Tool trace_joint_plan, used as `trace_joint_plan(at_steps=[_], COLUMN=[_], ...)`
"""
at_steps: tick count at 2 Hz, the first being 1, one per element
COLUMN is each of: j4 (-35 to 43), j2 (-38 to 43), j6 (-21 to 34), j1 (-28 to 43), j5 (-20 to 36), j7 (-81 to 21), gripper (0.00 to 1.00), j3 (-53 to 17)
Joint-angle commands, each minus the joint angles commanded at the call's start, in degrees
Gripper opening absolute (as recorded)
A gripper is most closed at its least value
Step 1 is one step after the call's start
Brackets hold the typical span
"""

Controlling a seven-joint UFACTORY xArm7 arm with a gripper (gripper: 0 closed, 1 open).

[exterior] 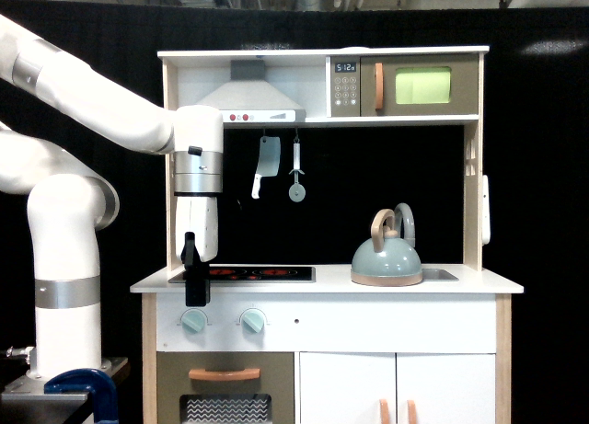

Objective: Place the teapot on the stove

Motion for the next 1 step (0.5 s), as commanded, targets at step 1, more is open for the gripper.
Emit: trace_joint_plan(at_steps=[1], j4=[0.27], j2=[-4.74], j6=[-1.81], j1=[1.70], j5=[-2.84], j7=[-12.42], gripper=[1.00], j3=[-5.82])
